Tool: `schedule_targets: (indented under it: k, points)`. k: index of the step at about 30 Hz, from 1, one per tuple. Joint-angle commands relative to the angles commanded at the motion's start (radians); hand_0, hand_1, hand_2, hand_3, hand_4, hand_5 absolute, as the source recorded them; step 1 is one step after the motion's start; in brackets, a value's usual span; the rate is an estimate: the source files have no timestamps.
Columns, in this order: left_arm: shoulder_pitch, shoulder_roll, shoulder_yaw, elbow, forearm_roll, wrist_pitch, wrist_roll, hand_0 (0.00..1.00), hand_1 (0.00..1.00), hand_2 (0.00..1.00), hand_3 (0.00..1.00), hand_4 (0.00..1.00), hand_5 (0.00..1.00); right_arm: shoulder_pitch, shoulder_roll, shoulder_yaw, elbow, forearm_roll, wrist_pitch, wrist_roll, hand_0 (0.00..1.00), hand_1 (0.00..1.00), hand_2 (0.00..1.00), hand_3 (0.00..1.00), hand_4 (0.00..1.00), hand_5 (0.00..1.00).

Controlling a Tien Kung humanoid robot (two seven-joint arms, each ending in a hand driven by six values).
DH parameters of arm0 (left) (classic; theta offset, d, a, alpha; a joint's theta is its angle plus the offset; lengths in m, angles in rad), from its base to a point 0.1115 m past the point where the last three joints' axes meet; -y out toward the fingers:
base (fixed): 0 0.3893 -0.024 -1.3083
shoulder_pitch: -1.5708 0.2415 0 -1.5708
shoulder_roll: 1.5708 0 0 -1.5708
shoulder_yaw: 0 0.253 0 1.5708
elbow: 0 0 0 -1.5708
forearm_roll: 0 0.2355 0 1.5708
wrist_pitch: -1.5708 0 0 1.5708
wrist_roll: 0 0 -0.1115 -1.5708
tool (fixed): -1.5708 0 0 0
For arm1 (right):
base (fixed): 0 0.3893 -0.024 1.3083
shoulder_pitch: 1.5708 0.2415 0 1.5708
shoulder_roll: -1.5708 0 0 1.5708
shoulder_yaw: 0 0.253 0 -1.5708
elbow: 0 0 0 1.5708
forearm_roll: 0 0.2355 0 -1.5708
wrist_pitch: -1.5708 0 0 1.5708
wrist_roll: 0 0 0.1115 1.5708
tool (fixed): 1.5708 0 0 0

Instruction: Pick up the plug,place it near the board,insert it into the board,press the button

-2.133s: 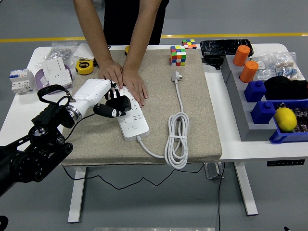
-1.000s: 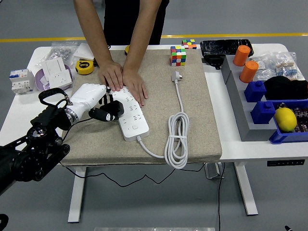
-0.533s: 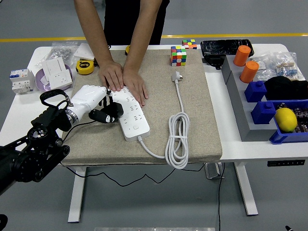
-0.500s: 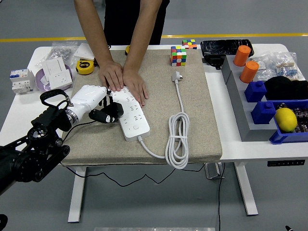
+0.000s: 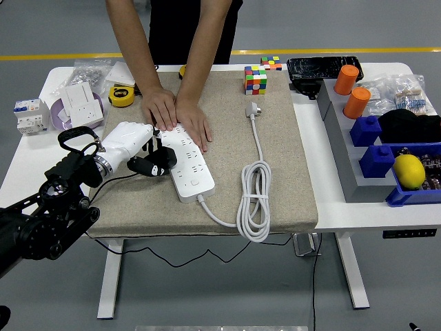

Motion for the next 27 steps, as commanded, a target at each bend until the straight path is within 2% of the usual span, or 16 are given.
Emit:
schedule_targets:
  k: [5,6,27]
  points:
    - [0.0,0.001,0.0,-0.001,-0.004,0.0,-0.002,0.505,0.665,0.562,0.501,0.728,0.22,0.001,0.0,0.0,0.0,0.002,-0.006,0.003,0.833,0.76,0.75,0.775,0.998,0.859]
    - [0.0,0.001,0.001,-0.002,-0.005,0.0,-0.002,0.653,0.787,0.711,0.569,0.765,0.228,0.0,0.0,0.001,0.0,0.002,-0.006,0.003,0.834,0.757,0.75,0.775,0.998,0.858]
    - [0.005,0.012,-0.002,-0.032,-0.003,-0.021,0.002,0.679,0.786,0.726,0.624,0.837,0.242,-0.001,0.003,0.003,0.0,-0.002,-0.005,-0.003,0.833,0.756,0.749,0.773,0.998,0.855]
